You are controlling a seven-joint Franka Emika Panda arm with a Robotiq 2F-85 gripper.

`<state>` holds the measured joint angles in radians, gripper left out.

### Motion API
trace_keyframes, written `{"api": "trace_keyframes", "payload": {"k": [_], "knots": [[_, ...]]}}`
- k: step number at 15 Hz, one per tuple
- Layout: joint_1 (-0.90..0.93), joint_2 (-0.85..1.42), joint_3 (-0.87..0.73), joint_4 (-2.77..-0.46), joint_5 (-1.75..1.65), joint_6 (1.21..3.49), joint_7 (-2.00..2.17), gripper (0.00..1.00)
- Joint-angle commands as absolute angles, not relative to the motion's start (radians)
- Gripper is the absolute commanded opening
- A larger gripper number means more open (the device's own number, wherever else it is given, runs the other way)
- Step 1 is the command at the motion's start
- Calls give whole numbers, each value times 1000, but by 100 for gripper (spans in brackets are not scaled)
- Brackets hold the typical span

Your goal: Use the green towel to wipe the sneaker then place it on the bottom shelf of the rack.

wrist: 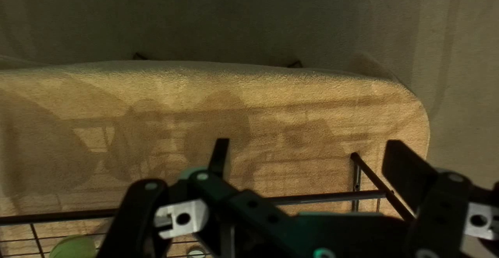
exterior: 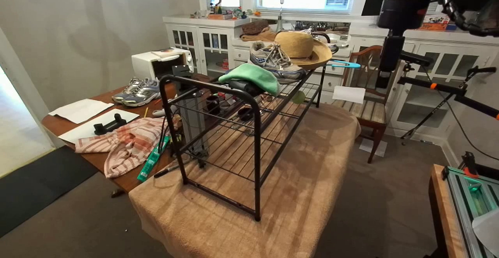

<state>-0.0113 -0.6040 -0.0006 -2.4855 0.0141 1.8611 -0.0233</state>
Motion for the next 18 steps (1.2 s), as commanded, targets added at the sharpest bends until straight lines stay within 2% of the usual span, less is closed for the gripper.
{"api": "trace_keyframes", "payload": {"k": [1,9,18], "knots": [[-7,-604,-4,-2483,12,1859,-22,100],[-5,-569,-8,-2460,16,1860,-30,100],[-9,-395,-20,-2257,-4,1900,-66,100]]}}
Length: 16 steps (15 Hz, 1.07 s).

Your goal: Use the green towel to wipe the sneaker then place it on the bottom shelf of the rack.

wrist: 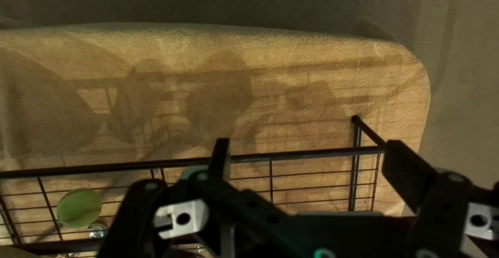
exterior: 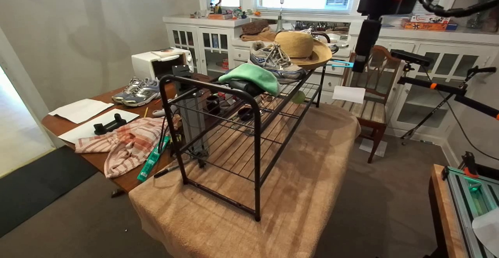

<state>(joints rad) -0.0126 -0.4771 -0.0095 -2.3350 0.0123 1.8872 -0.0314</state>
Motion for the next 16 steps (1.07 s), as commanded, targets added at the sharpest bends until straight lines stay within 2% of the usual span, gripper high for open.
{"api": "trace_keyframes", "payload": {"k": [1,16], "knots": [[-9,-374,-22,-2237,-9,1910,-80,100],[15,-79,8,-2006,-75,2158,-222,100]]}}
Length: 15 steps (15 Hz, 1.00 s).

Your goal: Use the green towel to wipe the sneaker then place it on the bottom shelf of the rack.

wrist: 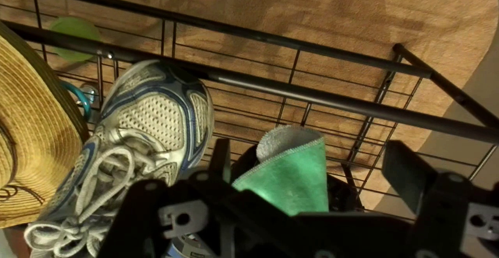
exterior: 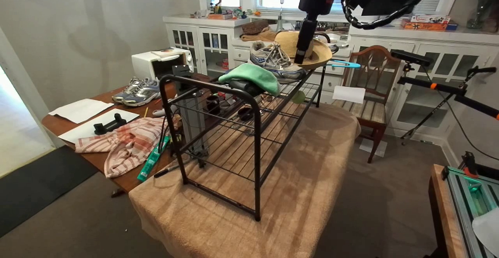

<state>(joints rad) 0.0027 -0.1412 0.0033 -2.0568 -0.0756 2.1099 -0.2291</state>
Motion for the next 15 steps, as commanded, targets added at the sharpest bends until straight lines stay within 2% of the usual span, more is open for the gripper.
{"api": "trace_keyframes", "payload": {"k": [1,5,15], "knots": [[15,-65,11,-1996,-82,2191,-206,100],[14,-11,13,-1961,-69,2259,-193,100],[11,-12,8,-1955,-45,2264,-218,100]]}}
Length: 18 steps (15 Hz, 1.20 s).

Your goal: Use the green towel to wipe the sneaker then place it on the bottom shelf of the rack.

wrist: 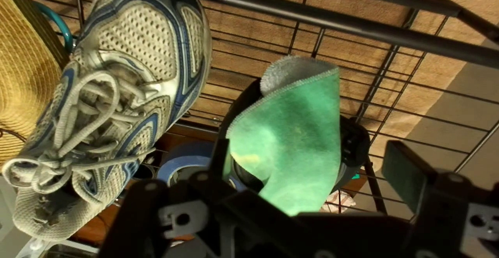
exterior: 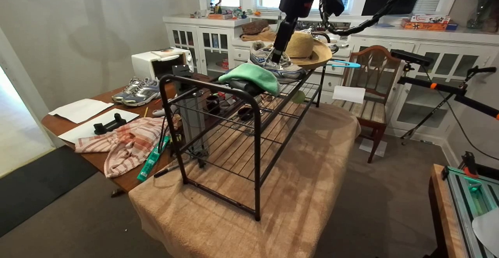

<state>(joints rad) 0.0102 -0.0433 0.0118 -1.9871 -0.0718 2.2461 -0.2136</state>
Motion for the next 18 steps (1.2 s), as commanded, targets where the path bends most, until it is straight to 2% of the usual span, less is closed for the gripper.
{"api": "trace_keyframes", "payload": {"k": [1,9,10,12,13,18], "knots": [[10,0,6,-1946,-32,2280,-228,100],[4,106,11,-1867,7,2335,-241,100],[3,119,12,-1860,12,2335,-242,81],[3,138,15,-1846,16,2331,-240,68],[3,144,17,-1843,19,2327,-241,58],[0,167,21,-1822,24,2321,-241,19]]}}
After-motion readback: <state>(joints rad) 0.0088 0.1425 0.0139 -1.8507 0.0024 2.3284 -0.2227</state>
